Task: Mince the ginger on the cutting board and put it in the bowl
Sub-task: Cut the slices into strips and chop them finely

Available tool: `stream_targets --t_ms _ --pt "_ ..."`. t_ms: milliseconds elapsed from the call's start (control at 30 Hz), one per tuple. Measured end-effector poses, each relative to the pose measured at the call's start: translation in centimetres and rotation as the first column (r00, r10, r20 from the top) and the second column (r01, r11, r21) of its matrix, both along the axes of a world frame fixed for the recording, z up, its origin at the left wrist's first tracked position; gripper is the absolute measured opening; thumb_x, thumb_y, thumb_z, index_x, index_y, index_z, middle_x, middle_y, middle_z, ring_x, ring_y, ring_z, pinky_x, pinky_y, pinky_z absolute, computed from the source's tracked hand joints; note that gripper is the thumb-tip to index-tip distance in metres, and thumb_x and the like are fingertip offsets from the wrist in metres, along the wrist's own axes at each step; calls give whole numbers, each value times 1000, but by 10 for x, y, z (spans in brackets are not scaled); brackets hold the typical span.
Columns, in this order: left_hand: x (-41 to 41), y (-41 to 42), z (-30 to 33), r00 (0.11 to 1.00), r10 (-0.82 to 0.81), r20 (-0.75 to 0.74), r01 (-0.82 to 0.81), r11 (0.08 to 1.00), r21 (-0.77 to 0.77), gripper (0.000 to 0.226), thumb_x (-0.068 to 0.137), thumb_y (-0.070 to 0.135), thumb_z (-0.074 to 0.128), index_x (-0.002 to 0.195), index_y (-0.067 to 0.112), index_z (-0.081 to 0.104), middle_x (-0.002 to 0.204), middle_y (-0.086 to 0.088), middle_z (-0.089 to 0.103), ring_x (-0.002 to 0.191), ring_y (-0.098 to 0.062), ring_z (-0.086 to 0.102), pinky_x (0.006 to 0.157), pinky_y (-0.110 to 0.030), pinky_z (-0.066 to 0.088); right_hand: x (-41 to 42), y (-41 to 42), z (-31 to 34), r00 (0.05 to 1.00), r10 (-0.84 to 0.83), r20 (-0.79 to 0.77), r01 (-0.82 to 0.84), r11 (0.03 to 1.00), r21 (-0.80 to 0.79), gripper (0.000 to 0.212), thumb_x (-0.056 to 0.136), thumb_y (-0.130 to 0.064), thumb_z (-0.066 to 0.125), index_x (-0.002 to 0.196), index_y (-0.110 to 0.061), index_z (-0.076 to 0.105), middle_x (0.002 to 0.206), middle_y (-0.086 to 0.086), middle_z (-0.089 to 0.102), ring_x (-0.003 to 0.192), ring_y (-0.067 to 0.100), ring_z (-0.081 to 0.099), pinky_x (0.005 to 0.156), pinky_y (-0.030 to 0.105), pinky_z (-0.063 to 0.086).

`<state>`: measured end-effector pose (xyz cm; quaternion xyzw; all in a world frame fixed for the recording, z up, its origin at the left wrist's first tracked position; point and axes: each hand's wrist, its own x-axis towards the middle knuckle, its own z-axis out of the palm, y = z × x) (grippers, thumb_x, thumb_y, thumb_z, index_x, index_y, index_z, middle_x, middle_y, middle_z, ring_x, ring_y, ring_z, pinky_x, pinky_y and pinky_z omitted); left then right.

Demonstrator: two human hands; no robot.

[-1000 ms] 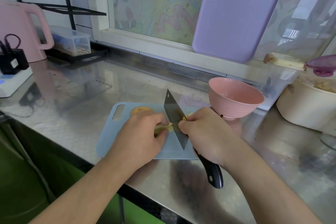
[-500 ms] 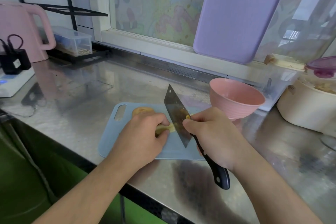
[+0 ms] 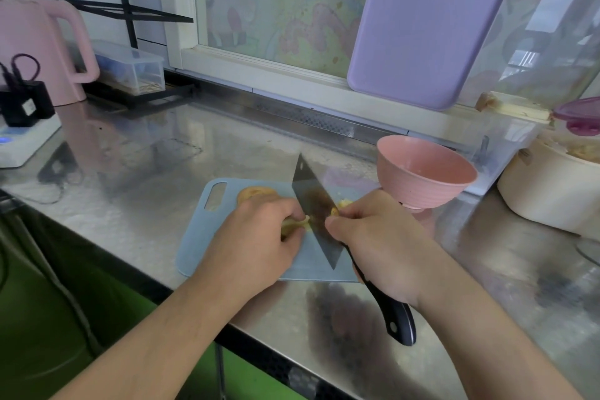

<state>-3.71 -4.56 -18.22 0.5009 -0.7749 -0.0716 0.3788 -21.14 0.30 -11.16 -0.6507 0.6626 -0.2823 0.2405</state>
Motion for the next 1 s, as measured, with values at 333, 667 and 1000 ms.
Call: stream_targets --t_ms 333,667,1000 --pt "3 0 -1 1000 -12 -15 13 999 32 10 88 34 70 94 38 63 85 17 61 86 -9 57 68 -39 55 4 -7 -6 999 6 45 -5 1000 -18 48 96 -27 57 53 -11 42 41 -1 43 45 19 39 55 34 35" --pt "2 -3 -4 999 -2 -32 3 1000 13 13 84 31 73 85 33 60 83 18 57 90 -9 55 67 -40 54 -1 -1 2 991 66 117 -57 995 -79 43 97 -24 60 66 3 47 53 8 38 51 20 36 57 35 32" --pt "2 -3 -5 999 -4 -41 4 1000 -9 13 85 30 74 84 32 62 83 18 57 90 -11 55 67 -40 54 1 3 1 999 33 -5 -33 999 36 49 95 -26 60 55 -14 34 49 -1 31 51 20 31 57 36 31"
